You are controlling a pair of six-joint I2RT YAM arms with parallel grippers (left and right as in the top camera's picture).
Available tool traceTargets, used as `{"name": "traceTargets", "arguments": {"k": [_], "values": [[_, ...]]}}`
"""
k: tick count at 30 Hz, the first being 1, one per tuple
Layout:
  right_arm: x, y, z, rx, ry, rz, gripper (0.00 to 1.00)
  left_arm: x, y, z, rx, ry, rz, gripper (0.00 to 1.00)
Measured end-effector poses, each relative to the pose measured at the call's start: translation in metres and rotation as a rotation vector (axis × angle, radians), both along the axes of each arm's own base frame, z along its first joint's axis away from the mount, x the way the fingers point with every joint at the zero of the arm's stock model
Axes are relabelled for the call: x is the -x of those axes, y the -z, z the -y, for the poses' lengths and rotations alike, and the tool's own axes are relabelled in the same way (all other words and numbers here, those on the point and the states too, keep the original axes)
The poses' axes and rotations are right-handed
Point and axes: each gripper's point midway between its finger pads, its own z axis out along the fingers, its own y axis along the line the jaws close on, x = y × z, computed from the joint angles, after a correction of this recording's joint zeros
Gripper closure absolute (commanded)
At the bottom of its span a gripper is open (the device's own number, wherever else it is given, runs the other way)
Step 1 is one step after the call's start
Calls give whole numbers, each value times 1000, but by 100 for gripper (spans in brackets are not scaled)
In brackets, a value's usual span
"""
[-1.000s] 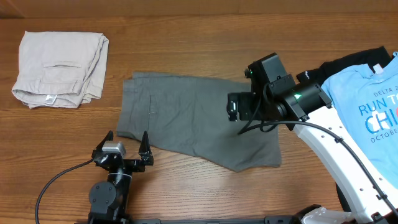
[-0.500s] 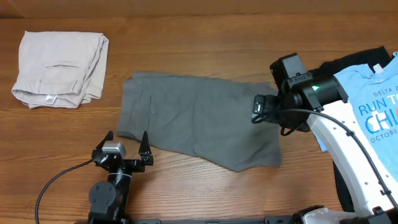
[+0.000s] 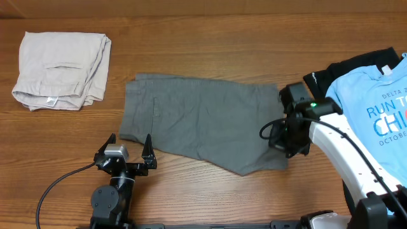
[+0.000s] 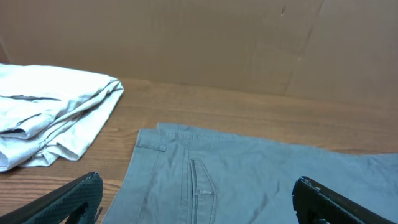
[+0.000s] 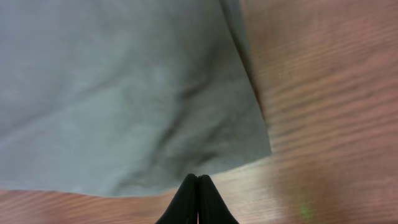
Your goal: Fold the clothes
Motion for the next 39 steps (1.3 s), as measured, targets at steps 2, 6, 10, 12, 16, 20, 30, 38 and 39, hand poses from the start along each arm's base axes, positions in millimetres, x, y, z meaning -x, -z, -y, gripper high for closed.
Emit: {"name": "traceTargets", "arguments": {"k": [2, 6, 10, 12, 16, 20, 30, 38, 39], "values": [[7, 11, -1, -9, 8, -17, 96, 0, 0, 0, 0, 0, 0, 0], [23, 35, -2, -31, 18, -48, 96, 0, 0, 0, 0, 0, 0, 0], [28, 46, -5, -54, 21, -51, 96, 0, 0, 0, 0, 0, 0, 0], [31, 51, -7, -67, 21, -53, 96, 0, 0, 0, 0, 0, 0, 0], [33, 59, -9, -85, 34, -47, 96, 0, 0, 0, 0, 0, 0, 0], [30, 66, -11, -96, 49, -23, 96, 0, 0, 0, 0, 0, 0, 0], [10, 68, -11, -92, 119, 55, 96, 0, 0, 0, 0, 0, 0, 0], [16, 47, -8, -63, 126, -13, 85, 0, 0, 0, 0, 0, 1, 0], [12, 39, -9, -63, 124, -12, 85, 0, 0, 0, 0, 0, 0, 0]]}}
